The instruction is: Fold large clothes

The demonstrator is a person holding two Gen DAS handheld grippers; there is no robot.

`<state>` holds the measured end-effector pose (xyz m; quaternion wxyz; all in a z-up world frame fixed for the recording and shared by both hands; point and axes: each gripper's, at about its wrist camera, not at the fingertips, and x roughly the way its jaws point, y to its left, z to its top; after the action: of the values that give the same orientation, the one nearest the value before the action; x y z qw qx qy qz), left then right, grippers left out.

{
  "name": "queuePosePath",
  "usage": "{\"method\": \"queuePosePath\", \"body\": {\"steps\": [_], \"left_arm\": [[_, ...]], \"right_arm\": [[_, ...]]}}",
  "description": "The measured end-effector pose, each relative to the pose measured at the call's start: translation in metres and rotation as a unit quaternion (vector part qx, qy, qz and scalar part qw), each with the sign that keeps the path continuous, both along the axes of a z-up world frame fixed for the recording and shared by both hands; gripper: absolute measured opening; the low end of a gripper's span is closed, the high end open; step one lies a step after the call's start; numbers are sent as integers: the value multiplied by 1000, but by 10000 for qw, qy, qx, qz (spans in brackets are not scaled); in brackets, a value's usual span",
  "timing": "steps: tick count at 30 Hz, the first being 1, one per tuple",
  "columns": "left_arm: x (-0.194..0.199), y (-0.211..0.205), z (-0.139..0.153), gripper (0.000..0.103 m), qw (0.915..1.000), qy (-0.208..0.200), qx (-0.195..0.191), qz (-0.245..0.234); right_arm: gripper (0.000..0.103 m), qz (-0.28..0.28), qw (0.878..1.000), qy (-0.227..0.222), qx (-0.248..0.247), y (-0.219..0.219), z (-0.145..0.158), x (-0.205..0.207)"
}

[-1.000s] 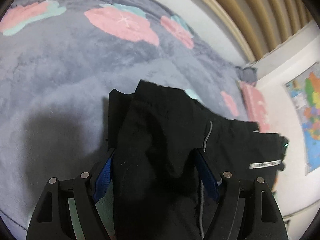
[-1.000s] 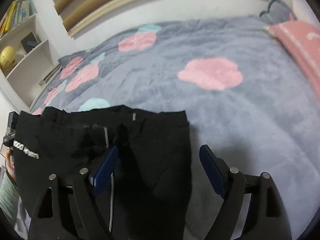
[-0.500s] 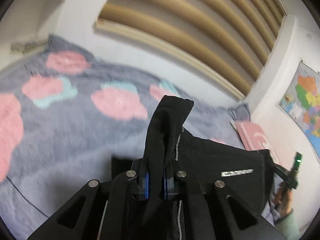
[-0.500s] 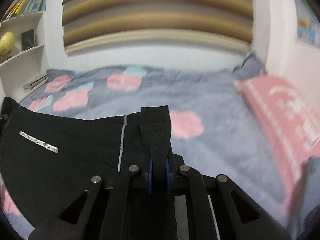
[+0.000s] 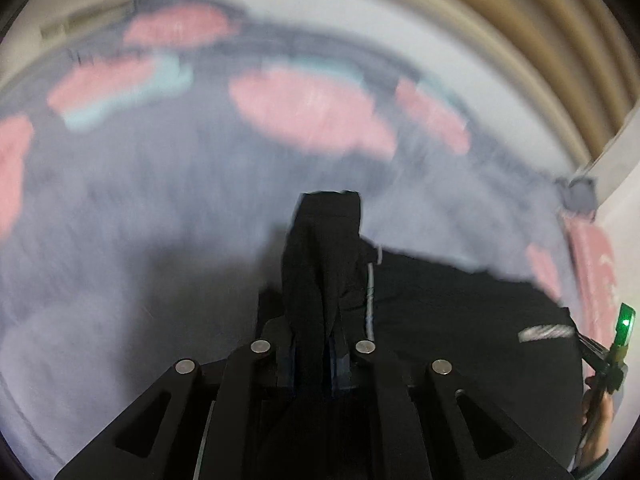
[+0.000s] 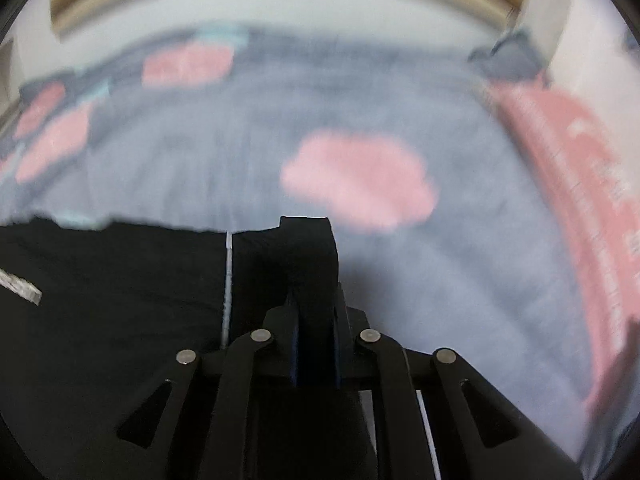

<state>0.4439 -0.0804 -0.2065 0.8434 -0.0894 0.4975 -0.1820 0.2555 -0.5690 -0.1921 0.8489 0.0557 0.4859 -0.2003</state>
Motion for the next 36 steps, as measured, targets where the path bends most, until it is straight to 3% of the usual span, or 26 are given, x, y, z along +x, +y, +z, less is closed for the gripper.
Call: {"method": "queuePosePath", "body": {"steps": [2,5,9,11,13,17,21,22,23,25,28,30,31,33,36], "left_arm": [[3,-4,-11,19,9998,168,44,-67],[6,-3,-11,21,9995,225,42,-211],[4,28,2,23,9976,294,-594,-201],[-8,47,18,23,9950,124,-984,-83],[-22,60,36,24,9943,-79,-1065,-18],[-66,66,81,24,9933,-622,-944,-242],[-128,33,112,26,9879,-1026,-767,-870],[-143,22,115,35,9850,-1066,-801,-1092],[-154,11,116,52,9829,-1077,-821,-1246],[-179,-20,112,60,9776,-1197,-823,-1526],[-196,-58,90,60,9758,-1208,-635,-1709],[-197,-76,66,54,9776,-1077,-537,-1725],[-194,-87,49,48,9810,-915,-258,-1692],[-188,-99,23,48,9839,-843,111,-1575],[-182,-97,21,48,9860,-731,-4,-1497]], "right_arm": [[18,57,9998,160,57,2,-23,1],[28,74,9998,185,-86,5,-23,1],[40,15,10000,-68,70,3,-6,-17],[45,8,9989,-393,256,4,16,-39],[48,66,9966,-741,352,13,38,-67],[48,454,9924,-1035,493,51,72,-115],[48,875,9822,-1233,1113,91,93,-133],[48,939,9810,-1211,1192,103,94,-131],[48,994,9808,-1135,1235,115,93,-127],[48,1112,9811,-979,1247,138,84,-117],[48,1207,9831,-701,1182,163,57,-101],[48,1146,9872,-434,1018,173,29,-92],[48,1152,9877,-392,978,175,21,-90],[48,1042,9877,-470,1064,172,11,-93],[47,1019,9876,-457,1105,171,5,-94]]}}
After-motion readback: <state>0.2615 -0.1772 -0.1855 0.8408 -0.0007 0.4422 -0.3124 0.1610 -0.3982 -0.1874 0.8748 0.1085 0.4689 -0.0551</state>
